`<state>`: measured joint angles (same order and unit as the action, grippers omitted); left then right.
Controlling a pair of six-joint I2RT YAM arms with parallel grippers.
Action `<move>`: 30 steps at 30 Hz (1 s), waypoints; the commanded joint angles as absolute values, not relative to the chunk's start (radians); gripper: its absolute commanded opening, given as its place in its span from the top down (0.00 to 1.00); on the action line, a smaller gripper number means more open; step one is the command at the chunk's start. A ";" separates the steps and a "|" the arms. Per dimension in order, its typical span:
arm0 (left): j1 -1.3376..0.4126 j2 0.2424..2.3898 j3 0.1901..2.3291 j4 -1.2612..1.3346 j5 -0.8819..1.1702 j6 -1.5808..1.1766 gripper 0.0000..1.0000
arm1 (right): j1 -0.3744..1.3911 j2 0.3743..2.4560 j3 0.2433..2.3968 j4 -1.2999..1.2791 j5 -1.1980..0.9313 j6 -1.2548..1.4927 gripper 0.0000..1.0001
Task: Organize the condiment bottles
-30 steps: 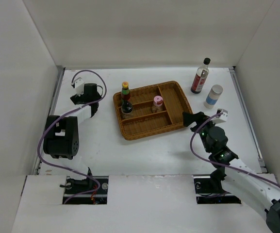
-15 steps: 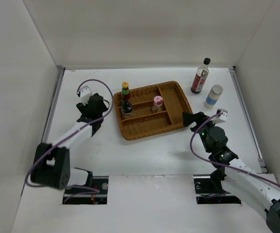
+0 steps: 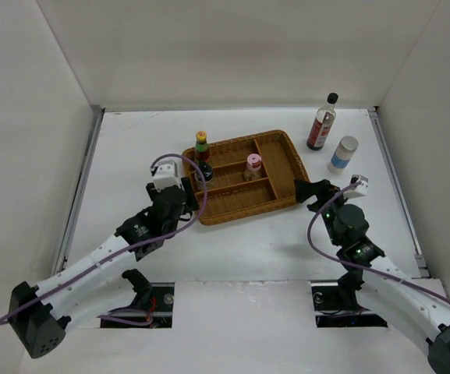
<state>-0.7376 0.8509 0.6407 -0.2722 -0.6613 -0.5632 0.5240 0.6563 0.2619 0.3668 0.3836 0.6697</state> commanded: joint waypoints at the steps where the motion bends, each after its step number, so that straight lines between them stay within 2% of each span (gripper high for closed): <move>1: -0.853 0.850 0.675 -0.194 -0.704 -0.597 0.67 | 0.518 0.638 0.262 0.399 0.388 0.666 0.09; 4: -0.916 0.917 0.695 -0.095 -0.735 -0.578 0.67 | 0.515 0.655 0.262 0.400 0.390 0.664 0.09; 9: -0.930 1.060 0.738 0.041 -0.671 -0.535 0.67 | 0.521 0.684 0.270 0.410 0.397 0.658 0.09; 19: -0.912 1.258 0.721 0.132 -0.627 -0.468 0.67 | 0.521 0.703 0.271 0.411 0.400 0.655 0.08; 30: -0.878 1.384 0.647 0.196 -0.632 -0.460 0.57 | 0.521 0.765 0.279 0.428 0.434 0.638 0.02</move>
<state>-0.8906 1.3819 0.6491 0.0959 -0.6132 -0.4744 0.5232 0.7551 0.2619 0.3683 0.3973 0.6579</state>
